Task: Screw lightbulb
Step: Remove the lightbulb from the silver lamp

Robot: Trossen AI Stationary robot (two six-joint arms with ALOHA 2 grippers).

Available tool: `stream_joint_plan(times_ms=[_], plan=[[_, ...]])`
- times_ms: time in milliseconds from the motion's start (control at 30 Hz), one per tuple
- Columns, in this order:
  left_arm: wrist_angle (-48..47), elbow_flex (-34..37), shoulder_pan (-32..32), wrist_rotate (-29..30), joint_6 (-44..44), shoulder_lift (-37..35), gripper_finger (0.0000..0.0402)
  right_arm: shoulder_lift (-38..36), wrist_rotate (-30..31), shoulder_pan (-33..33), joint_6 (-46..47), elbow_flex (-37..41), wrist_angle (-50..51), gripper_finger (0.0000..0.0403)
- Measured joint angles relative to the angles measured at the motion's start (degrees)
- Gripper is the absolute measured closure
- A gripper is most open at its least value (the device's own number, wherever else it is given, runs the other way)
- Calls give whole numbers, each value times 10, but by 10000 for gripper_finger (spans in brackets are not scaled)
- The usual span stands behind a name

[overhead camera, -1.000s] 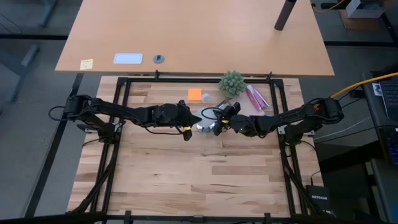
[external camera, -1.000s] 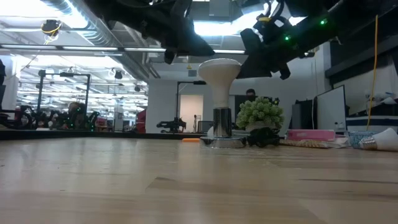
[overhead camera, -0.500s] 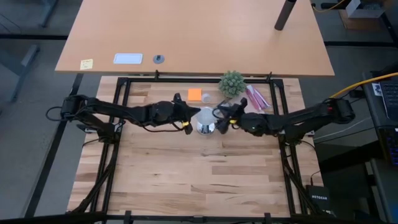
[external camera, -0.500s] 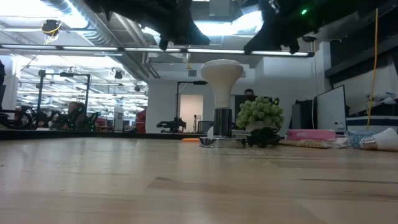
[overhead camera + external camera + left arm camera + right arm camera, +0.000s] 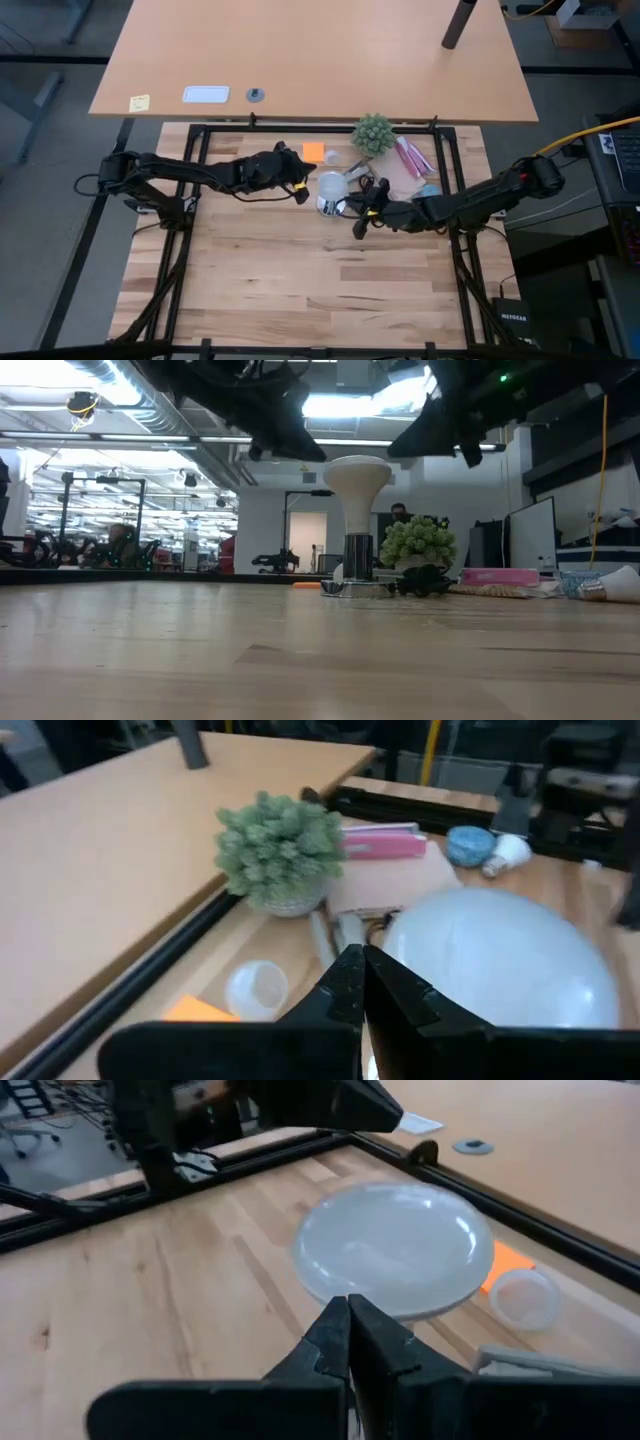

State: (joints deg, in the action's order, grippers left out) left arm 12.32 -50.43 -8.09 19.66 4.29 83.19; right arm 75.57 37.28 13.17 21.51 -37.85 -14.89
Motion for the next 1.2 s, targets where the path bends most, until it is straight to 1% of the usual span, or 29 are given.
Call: stream_joint_plan(times_ms=[67, 167, 233, 367, 500, 800, 900, 1000, 1200], plan=[[4, 0, -3, -15, 1, 10, 401, 20, 9, 0, 6, 0, -19, 397], [1, 0, -1, -17, 4, 28, 401, 40, 22, -1, 6, 0, -41, 397], [0, 0, 3, -17, 4, 30, 401, 49, 24, -1, 6, 0, -46, 397], [-1, 0, 9, -28, 9, 29, 401, 60, 47, -1, 6, 0, -44, 397], [-11, 0, 18, -37, 25, 27, 401, 61, 64, -4, 6, 0, -41, 397], [-29, 0, 50, -24, 50, 26, 402, 60, 75, -24, 6, 0, -39, 397], [-26, 0, 61, -47, 66, 25, 402, 60, 89, -35, 6, 1, -37, 397], [-21, -1, 74, -62, 73, 28, 402, 60, 70, -49, 7, 0, -46, 397], [0, 0, 87, -49, 70, 29, 402, 61, 22, -90, 7, 0, -47, 397]])
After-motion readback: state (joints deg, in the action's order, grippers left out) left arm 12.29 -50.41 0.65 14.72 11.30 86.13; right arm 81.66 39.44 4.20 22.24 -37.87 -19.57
